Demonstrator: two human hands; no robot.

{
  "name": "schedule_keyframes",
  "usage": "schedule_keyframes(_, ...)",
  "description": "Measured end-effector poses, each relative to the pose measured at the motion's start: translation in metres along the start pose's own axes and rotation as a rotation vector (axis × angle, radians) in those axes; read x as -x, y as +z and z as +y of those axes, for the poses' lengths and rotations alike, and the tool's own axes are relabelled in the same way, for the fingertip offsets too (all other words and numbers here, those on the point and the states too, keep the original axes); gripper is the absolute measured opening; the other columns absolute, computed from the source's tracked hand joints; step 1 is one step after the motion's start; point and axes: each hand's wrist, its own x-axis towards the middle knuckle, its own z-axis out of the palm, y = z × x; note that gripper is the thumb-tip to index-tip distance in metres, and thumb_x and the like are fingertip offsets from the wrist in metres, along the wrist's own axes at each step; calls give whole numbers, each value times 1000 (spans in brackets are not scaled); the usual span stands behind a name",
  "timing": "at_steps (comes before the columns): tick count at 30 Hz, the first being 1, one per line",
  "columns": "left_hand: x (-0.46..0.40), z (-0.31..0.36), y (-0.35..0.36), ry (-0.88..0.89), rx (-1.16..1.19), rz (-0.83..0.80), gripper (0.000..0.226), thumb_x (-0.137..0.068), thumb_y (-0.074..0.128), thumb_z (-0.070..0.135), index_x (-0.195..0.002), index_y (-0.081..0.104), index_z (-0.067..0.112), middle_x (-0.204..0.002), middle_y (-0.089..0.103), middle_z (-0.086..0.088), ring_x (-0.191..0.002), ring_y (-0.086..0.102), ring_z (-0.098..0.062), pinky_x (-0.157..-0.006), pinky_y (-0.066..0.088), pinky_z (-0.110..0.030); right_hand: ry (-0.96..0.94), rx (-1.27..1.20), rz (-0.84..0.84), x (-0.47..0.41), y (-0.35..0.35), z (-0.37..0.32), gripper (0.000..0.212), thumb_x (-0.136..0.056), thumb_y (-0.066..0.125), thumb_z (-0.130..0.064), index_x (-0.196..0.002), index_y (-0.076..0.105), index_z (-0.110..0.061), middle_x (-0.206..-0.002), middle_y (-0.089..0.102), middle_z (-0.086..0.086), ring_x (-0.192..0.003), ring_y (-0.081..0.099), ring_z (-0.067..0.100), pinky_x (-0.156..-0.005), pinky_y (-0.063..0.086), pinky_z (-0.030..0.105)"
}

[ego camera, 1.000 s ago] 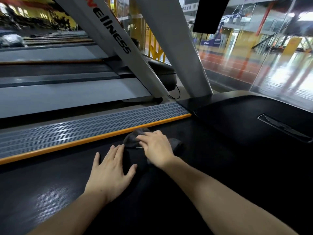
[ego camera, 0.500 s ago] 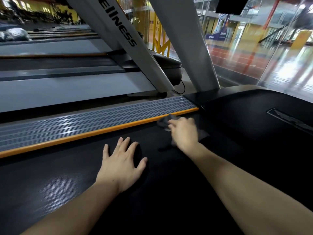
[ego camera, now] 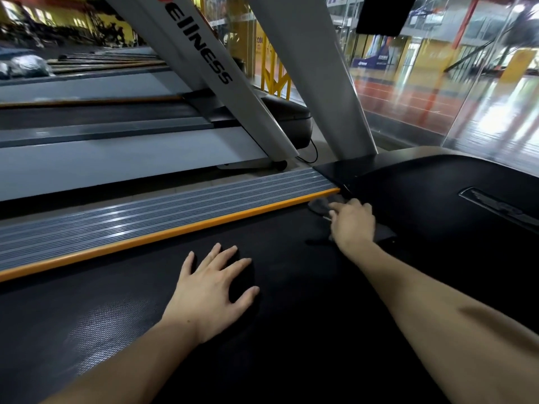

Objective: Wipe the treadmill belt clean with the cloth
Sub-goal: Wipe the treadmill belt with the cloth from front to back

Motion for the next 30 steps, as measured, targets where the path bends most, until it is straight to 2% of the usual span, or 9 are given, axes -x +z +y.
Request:
schedule_keyframes(4, 0, -1, -1, 31, 15, 37, 68, -89, 27, 81, -146, 44, 48, -162, 30, 19, -154, 7, -4, -126, 2, -45, -345, -235, -76, 59, -4, -60, 23, -90, 62, -37, -110, 72, -34, -96, 62, 4, -87, 52, 31, -76, 47, 38)
schedule_keyframes(7, 2, 0, -1, 48, -20, 63, 66, -89, 28, 80, -143, 49, 48, -157, 37, 20, -153, 14, -5, -125, 6, -42, -524, -335, -93, 63, -11, -52, 27, -90, 60, -43, -113, 72, -36, -94, 59, -2, -90, 53, 25, -78, 49, 36)
schedule_keyframes(10, 1, 0, -2, 50, -23, 57, 65, -89, 28, 80, -143, 47, 49, -155, 37, 21, -152, 17, -4, -124, 8, -41, -252, -75, -22, 12, -11, 7, 28, -94, 57, -43, -119, 68, -40, -106, 57, 2, -104, 51, 29, -83, 50, 39)
schedule_keyframes(13, -1, 0, -1, 41, -6, 44, 65, -89, 29, 81, -144, 45, 49, -155, 36, 22, -151, 16, -2, -125, 9, -42, 6, -44, -45, -5, -15, 41, 28, -95, 57, -39, -121, 68, -37, -112, 55, 7, -106, 49, 34, -87, 48, 43)
schedule_keyframes(20, 2, 2, -1, 35, -5, 36, 64, -89, 31, 80, -142, 48, 49, -154, 39, 21, -151, 19, -4, -125, 14, -44, -360, -306, -87, 92, -21, -71, 26, -91, 60, -45, -114, 71, -40, -96, 57, -5, -89, 49, 22, -75, 45, 36)
schedule_keyframes(23, 3, 2, -2, 42, 2, 32, 63, -90, 31, 80, -143, 48, 49, -155, 39, 20, -151, 18, -4, -125, 13, -43, -446, -268, -122, 80, -26, -57, 29, -92, 58, -48, -118, 68, -43, -97, 55, -8, -95, 49, 19, -78, 47, 35)
schedule_keyframes(25, 4, 1, -2, 41, 4, 33, 64, -90, 30, 80, -143, 46, 50, -156, 37, 21, -152, 17, -3, -125, 12, -43, -316, -104, -56, 47, -22, -18, 29, -93, 56, -48, -120, 67, -43, -103, 56, -1, -99, 53, 26, -80, 51, 39)
schedule_keyframes(28, 3, 1, -1, 41, 20, 53, 63, -89, 33, 79, -142, 48, 49, -155, 38, 21, -152, 17, -3, -125, 11, -44, 75, -38, -54, 11, -24, 29, 29, -96, 55, -43, -121, 67, -38, -113, 55, 4, -105, 49, 33, -85, 47, 44)
schedule_keyframes(30, 2, 0, 0, 39, 17, 56, 62, -89, 35, 78, -142, 49, 48, -154, 39, 21, -151, 18, -2, -125, 11, -44, 117, 4, -13, 23, -25, 11, 27, -93, 59, -38, -117, 70, -29, -113, 56, 7, -104, 50, 35, -82, 44, 46)
